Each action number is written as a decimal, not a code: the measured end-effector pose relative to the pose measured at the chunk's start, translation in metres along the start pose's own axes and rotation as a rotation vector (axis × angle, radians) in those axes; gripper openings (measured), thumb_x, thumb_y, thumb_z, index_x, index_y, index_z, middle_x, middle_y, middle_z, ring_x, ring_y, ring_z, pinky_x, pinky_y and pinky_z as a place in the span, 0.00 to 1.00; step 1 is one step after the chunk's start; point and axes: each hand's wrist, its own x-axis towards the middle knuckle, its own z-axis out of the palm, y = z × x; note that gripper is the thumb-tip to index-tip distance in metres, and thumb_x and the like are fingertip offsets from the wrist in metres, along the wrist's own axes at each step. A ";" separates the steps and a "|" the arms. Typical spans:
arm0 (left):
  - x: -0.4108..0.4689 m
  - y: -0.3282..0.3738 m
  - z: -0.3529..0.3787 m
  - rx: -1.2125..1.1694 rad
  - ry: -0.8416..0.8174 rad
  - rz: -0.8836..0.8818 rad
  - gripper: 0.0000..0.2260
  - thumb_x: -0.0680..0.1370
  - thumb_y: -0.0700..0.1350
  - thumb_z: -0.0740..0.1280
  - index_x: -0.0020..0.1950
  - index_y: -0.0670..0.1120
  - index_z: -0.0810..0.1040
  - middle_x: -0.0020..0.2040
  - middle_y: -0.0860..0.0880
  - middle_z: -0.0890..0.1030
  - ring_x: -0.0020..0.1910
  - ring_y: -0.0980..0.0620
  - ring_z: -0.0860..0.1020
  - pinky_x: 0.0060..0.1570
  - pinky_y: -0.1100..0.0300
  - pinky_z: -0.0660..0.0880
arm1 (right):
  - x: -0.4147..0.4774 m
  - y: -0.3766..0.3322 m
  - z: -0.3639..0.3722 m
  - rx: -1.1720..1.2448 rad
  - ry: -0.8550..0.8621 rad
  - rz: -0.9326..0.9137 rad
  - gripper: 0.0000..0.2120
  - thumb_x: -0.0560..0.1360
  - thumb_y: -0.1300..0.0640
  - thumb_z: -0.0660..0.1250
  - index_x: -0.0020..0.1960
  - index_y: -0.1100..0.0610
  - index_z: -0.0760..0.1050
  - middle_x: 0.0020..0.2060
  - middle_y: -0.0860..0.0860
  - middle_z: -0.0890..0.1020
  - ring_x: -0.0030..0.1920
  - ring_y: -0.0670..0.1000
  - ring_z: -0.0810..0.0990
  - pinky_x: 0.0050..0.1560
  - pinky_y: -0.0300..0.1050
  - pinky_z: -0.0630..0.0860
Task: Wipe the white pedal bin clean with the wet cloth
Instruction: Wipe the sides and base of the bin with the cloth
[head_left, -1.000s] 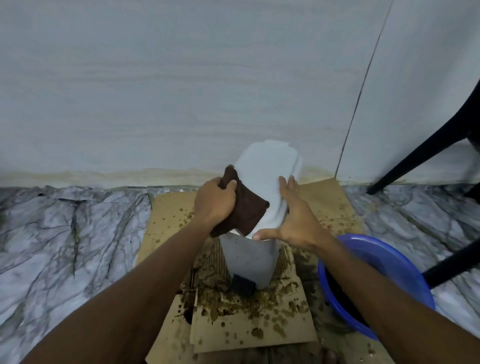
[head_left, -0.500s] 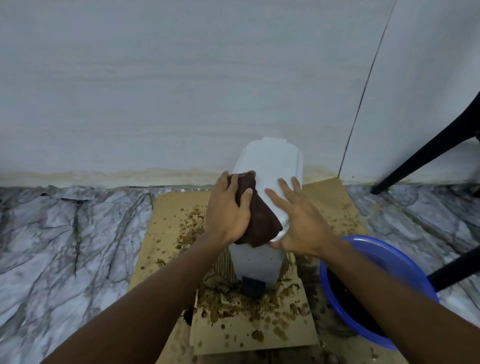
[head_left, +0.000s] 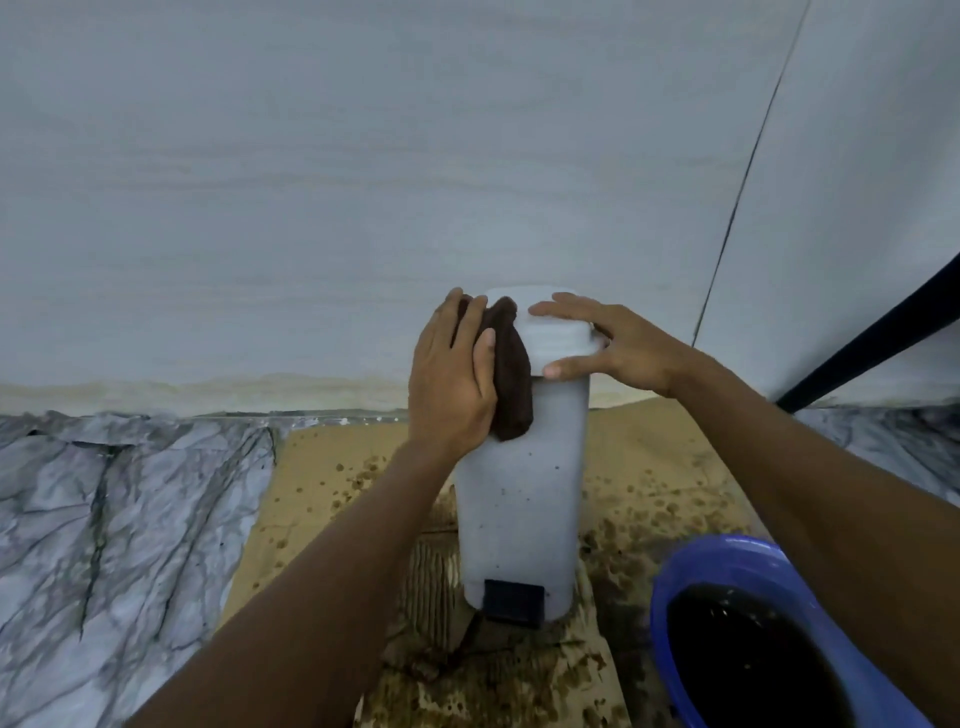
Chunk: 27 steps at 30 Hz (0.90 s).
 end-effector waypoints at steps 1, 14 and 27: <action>0.010 -0.004 0.004 -0.013 0.002 -0.019 0.24 0.86 0.55 0.50 0.78 0.45 0.69 0.79 0.43 0.66 0.78 0.46 0.63 0.76 0.47 0.62 | 0.006 0.004 -0.003 0.056 0.040 -0.020 0.39 0.56 0.36 0.79 0.66 0.37 0.75 0.74 0.41 0.67 0.75 0.46 0.63 0.75 0.52 0.63; -0.041 -0.024 0.089 0.174 -0.061 0.165 0.28 0.86 0.51 0.52 0.84 0.43 0.50 0.84 0.40 0.45 0.83 0.40 0.42 0.79 0.37 0.51 | 0.065 0.055 -0.019 0.447 0.331 -0.078 0.19 0.68 0.53 0.77 0.59 0.50 0.80 0.56 0.45 0.82 0.56 0.45 0.81 0.55 0.40 0.77; -0.039 -0.012 0.105 0.383 -0.121 0.410 0.30 0.85 0.56 0.56 0.83 0.43 0.55 0.84 0.43 0.51 0.83 0.43 0.48 0.80 0.41 0.49 | 0.061 0.060 -0.020 0.538 0.342 -0.061 0.19 0.67 0.54 0.77 0.57 0.50 0.81 0.56 0.46 0.82 0.54 0.45 0.81 0.48 0.35 0.75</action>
